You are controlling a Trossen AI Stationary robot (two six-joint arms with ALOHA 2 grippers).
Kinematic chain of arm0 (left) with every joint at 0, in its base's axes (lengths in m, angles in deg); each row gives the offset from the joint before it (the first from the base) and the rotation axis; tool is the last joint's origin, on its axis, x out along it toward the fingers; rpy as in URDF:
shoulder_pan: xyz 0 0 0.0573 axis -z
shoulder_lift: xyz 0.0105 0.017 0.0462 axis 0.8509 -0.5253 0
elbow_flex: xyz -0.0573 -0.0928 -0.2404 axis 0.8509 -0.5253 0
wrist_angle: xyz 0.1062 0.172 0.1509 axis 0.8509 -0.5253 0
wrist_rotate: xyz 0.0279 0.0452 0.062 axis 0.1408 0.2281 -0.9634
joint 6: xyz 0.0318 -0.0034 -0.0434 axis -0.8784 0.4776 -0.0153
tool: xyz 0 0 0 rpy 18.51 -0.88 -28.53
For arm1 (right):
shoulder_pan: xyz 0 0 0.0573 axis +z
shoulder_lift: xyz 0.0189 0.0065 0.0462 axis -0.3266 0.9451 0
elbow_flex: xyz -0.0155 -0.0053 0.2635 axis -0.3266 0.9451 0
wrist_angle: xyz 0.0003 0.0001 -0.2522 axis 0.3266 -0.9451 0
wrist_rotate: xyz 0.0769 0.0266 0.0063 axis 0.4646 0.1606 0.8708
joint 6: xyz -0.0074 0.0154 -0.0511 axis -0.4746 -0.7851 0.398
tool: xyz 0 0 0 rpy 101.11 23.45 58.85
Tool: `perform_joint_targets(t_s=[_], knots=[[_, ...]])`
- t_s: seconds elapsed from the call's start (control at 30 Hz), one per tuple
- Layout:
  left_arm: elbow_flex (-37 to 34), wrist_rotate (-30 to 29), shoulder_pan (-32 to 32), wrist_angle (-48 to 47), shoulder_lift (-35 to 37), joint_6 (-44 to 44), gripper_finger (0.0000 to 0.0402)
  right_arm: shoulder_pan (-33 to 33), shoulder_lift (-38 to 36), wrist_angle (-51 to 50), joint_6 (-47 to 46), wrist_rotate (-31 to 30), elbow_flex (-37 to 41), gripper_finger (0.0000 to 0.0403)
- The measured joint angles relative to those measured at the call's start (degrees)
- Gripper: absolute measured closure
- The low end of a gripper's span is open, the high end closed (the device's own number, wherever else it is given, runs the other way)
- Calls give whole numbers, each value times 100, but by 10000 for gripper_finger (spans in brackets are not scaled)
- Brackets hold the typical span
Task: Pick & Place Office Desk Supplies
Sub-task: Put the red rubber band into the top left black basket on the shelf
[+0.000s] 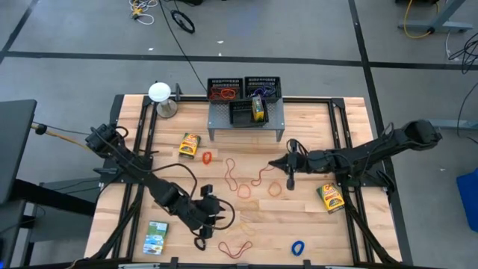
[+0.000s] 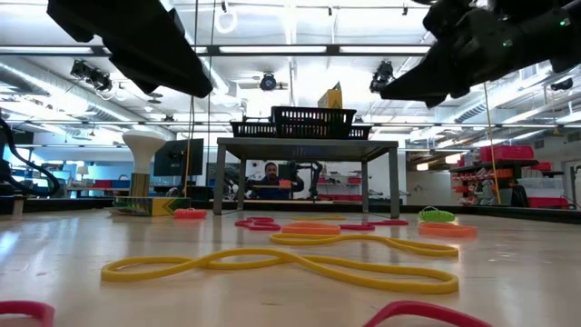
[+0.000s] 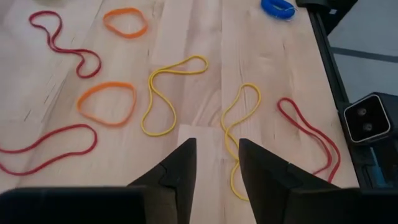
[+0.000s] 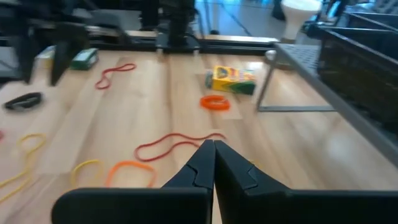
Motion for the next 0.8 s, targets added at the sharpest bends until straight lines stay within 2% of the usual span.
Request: perform_joint_targets(t_s=[0.27,0.4,0.53,0.8], knots=[[-5,-28,4,12,0,14,272,696,184,-8,-20,-435,-94,394],[-7,-2,79,15,0,26,272,987,731,-140,-140,-438,-353,394],[-7,13,103,16,0,18,272,1127,1399,-943,-597,-525,-826,391],[-9,9,98,24,0,-493,272,1069,2425,-2146,-993,-543,-1474,330]])
